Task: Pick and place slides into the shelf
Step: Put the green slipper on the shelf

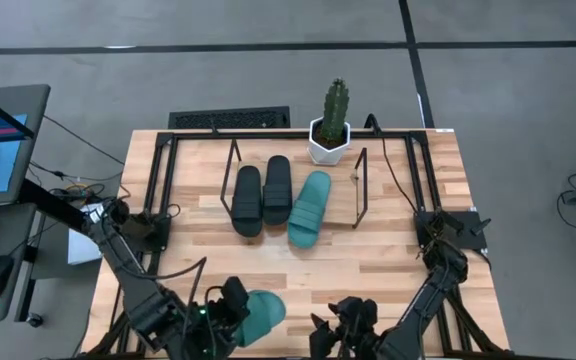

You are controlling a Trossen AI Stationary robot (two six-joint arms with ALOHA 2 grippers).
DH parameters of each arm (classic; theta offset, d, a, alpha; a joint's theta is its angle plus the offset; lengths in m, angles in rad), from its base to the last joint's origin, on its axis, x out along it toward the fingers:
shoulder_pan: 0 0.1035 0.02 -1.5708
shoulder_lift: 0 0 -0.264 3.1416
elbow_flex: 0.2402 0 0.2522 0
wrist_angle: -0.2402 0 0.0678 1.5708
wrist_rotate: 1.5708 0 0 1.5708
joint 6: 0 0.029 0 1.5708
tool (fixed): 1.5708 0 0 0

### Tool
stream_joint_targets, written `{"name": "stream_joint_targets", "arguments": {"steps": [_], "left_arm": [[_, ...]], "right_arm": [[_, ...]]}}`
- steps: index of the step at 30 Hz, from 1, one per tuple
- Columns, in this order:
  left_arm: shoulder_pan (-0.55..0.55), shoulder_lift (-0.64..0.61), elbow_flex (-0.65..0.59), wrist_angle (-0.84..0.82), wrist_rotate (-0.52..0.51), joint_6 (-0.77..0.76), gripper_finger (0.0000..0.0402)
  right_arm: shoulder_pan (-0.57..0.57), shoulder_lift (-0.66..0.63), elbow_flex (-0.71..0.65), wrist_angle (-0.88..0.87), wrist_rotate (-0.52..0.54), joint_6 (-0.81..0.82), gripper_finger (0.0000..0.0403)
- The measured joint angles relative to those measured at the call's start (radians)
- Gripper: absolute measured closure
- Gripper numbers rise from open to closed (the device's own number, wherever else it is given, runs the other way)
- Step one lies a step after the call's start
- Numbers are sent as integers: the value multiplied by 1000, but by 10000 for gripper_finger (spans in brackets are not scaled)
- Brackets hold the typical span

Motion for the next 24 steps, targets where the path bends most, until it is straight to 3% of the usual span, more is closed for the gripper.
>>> {"name": "stream_joint_targets", "arguments": {"steps": [8,16,24], "left_arm": [[-65,0,2,-47,-1,10,401],[-92,0,2,46,-72,31,401],[-130,0,19,58,-140,32,401]], "right_arm": [[-29,-77,0,71,40,-96,149],[-120,-101,1,378,-97,-453,149],[-161,-101,1,488,-199,-602,149]]}}
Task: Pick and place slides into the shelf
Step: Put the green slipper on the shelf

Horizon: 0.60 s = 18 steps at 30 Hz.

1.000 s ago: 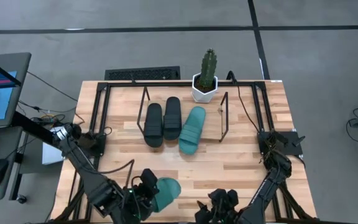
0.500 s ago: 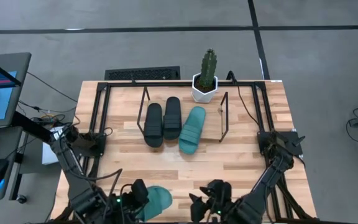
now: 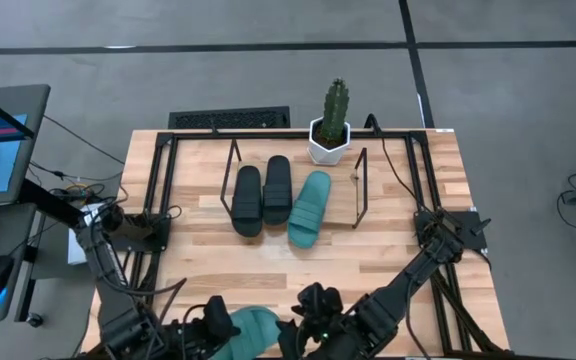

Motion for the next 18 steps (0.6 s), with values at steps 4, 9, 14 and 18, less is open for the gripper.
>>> {"name": "stream_joint_targets", "arguments": {"steps": [4,9,14,18], "left_arm": [[-19,0,25,-1,-37,0,401],[-32,0,36,0,-77,18,401],[-37,0,36,-1,-85,23,401],[-41,0,36,0,-113,34,401]], "right_arm": [[-8,0,0,66,-41,-66,149],[-25,0,0,174,-64,-161,149],[-48,14,0,195,-123,-203,149],[-61,10,-48,234,-157,-204,149]]}}
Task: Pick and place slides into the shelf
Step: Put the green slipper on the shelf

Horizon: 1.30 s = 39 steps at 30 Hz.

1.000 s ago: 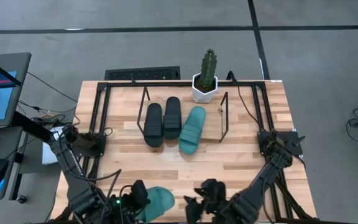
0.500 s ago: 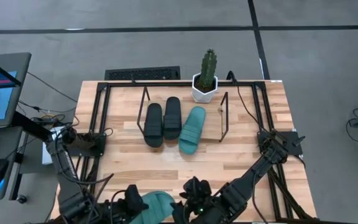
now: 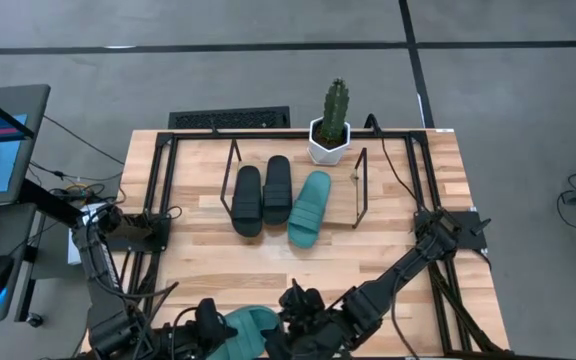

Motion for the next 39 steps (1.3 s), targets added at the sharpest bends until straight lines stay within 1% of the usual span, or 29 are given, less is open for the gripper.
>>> {"name": "stream_joint_targets", "arguments": {"steps": [3,5,6,8,10,11,12,19,23,27,30,33,36,39], "left_arm": [[0,1,0,-6,-3,3,401],[0,2,0,-5,-10,6,401],[-1,1,0,-2,-13,6,401],[-1,1,0,-2,-14,8,401],[-1,1,0,-6,-8,11,401],[-2,1,0,-6,-8,13,400],[-3,1,0,-8,-8,12,397],[-7,1,0,-4,-17,-11,375],[-19,2,2,-1,-95,-18,367],[-37,4,43,-9,-213,-39,361],[-57,-3,96,-31,-305,-92,359],[-67,-2,134,-57,-384,-163,359],[-74,-2,174,-83,-457,-232,359],[-79,-3,188,-91,-489,-290,359]], "right_arm": [[-5,8,-19,6,-22,-4,155],[-8,4,-19,29,-48,-40,174],[-9,4,-17,49,-61,-56,190],[-12,4,-18,56,-75,-76,244],[-12,4,-18,61,-86,-91,328],[-12,3,-18,72,-86,-104,361],[-10,1,-18,77,-87,-112,372],[15,-2,-18,75,-86,-89,372],[51,-30,-15,-2,-16,-16,372],[101,-76,-14,-127,100,68,372],[154,-100,-19,-234,192,162,372],[213,-119,-20,-368,330,329,372],[260,-126,-17,-509,498,545,372],[310,-119,-18,-677,640,787,372]]}}
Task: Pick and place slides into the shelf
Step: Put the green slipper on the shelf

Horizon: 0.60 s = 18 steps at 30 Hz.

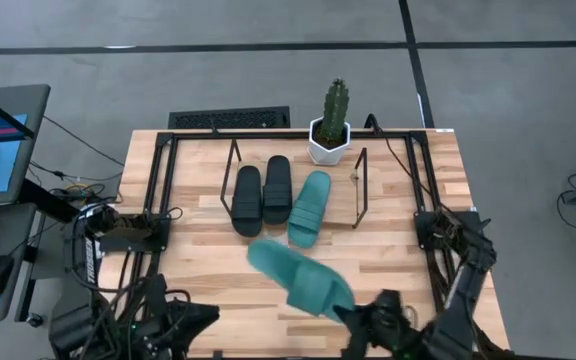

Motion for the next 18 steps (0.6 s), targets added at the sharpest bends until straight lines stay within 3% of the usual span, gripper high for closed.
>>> {"name": "stream_joint_targets", "arguments": {"steps": [5,12,15,18], "left_arm": [[7,2,-1,-51,-4,-172,358],[36,2,-4,-384,179,-706,358],[45,-11,-41,-376,297,-713,358],[42,-32,-68,-373,351,-720,358]], "right_arm": [[0,8,0,-7,95,70,372],[-82,9,0,96,259,58,372],[-150,8,0,113,310,56,372],[-233,8,0,129,319,56,372]]}}
